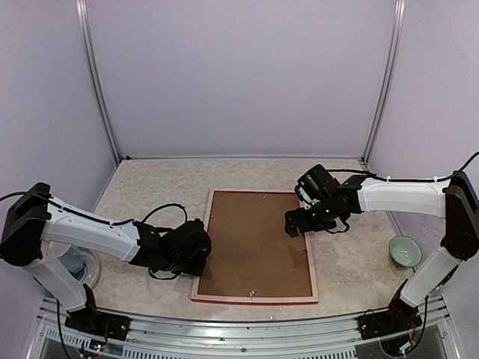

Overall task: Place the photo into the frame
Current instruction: Press the fastener onto the backboard.

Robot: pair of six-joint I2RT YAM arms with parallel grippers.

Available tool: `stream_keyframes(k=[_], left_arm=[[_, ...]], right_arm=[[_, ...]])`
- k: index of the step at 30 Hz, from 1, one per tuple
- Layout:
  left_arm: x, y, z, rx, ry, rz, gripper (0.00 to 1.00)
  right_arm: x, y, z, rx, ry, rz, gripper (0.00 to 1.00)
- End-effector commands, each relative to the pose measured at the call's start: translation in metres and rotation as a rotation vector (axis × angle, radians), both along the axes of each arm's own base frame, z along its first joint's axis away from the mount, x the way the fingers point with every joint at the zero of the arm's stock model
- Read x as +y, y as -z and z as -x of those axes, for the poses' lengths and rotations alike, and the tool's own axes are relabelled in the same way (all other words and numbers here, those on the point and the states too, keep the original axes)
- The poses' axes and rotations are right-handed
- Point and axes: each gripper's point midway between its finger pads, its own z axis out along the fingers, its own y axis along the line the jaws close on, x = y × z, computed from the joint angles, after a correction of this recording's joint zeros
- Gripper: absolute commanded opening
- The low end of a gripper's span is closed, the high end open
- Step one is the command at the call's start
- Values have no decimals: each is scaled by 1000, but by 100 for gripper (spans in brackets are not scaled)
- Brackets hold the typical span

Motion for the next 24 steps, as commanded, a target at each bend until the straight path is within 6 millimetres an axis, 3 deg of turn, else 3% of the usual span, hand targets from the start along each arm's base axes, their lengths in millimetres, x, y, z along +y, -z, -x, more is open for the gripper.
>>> stream_keyframes(k=[1, 24], left_arm=[[1, 18, 3, 26, 18, -36, 45], [10, 28, -6, 17, -15, -64, 28]], right_arm=[[6, -5, -1, -8, -10, -5, 99], [6, -4, -1, -7, -10, -3, 99]])
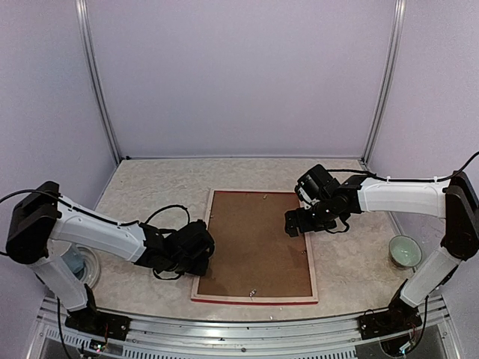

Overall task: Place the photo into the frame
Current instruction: Press the fastener onto the backboard.

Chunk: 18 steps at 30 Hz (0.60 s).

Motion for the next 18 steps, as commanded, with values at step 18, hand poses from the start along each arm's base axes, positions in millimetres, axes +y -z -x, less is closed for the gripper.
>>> stream_keyframes(k=[18], left_arm=[[26, 3, -4, -17, -60, -61, 27]], right_arm=[[5, -4, 0, -8, -9, -1, 99]])
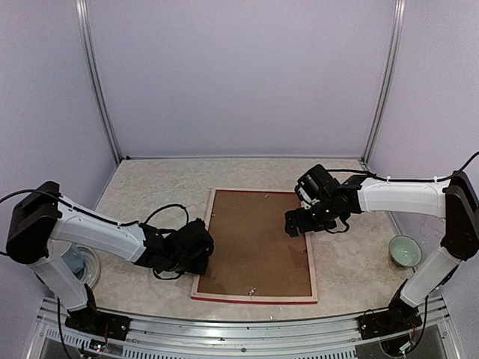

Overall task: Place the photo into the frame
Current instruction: Press the fastener onto the backboard, then adjust the photo frame at the center of the board.

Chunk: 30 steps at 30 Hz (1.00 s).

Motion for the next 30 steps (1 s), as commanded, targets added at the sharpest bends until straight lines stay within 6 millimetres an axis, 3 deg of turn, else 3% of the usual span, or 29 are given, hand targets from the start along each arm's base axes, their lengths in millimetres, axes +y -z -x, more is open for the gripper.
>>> stream_keyframes(k=[1, 3, 9, 17, 25, 30], left_arm=[[27, -2, -3, -17, -50, -69, 31], [31, -16, -9, -50, -76, -50, 41], [43, -49, -20, -113, -119, 9, 53], [40, -39, -12, -71, -97, 36, 71], [29, -26, -4, -30, -68, 53, 75], [26, -24, 1, -23, -56, 52, 85]], right_arm=[[5, -3, 0, -7, -9, -1, 99], [4, -3, 0, -8, -7, 1, 99], [4, -2, 1, -6, -6, -1, 99], [0, 1, 1, -3, 8, 14, 99], [-12, 11, 2, 24, 34, 6, 99], [-19, 15, 0, 48, 46, -59, 99]])
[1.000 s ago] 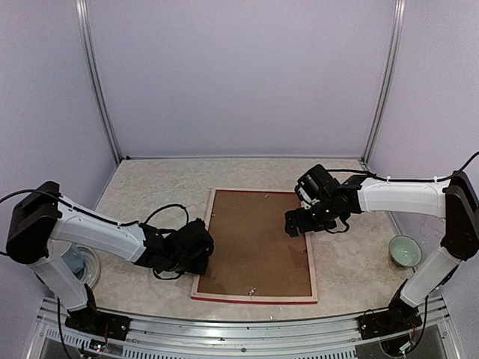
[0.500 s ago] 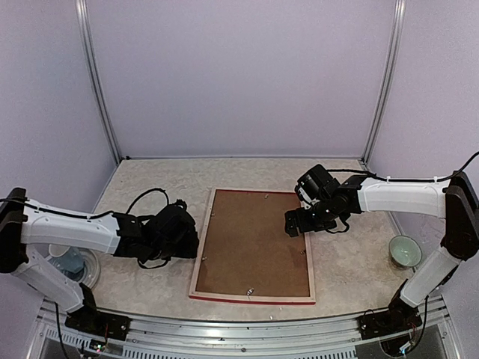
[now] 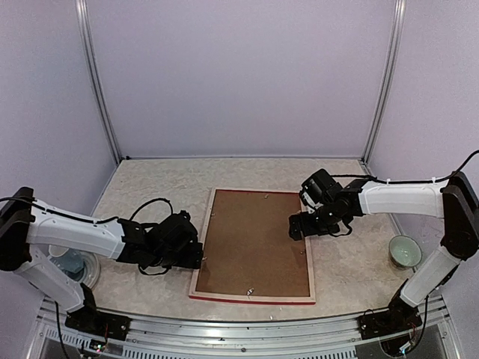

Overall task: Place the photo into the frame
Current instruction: Adjust the photo frame at the center of the board.

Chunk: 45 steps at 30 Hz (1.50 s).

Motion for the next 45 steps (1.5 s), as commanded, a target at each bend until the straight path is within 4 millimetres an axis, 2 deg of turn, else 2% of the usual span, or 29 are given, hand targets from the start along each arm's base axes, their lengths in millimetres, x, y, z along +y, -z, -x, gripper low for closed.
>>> stream_keyframes(k=[1, 6, 12, 16, 20, 23, 30, 36, 45], left_arm=[[-4, 4, 5, 10, 8, 15, 87], [-7, 3, 12, 17, 22, 28, 98], [-6, 4, 27, 29, 54, 10, 99], [4, 9, 36, 48, 39, 0, 99], [16, 12, 40, 56, 8, -2, 93], [17, 11, 41, 53, 4, 7, 86], [4, 9, 39, 55, 25, 52, 80], [-4, 18, 41, 76, 46, 52, 77], [-1, 30, 39, 83, 41, 3, 63]], right_arm=[[-5, 0, -2, 12, 19, -79, 99], [-14, 2, -14, 10, 44, -81, 99], [-23, -4, -35, 3, 69, -97, 99], [-26, -4, -48, 0, 76, -91, 99], [-22, -2, -58, 0, 73, -91, 99], [-20, 0, -64, 3, 73, -91, 99], [-16, -2, -73, -2, 71, -99, 99], [-17, -5, -77, -12, 74, -95, 99], [-20, -11, -82, -27, 77, -101, 99]])
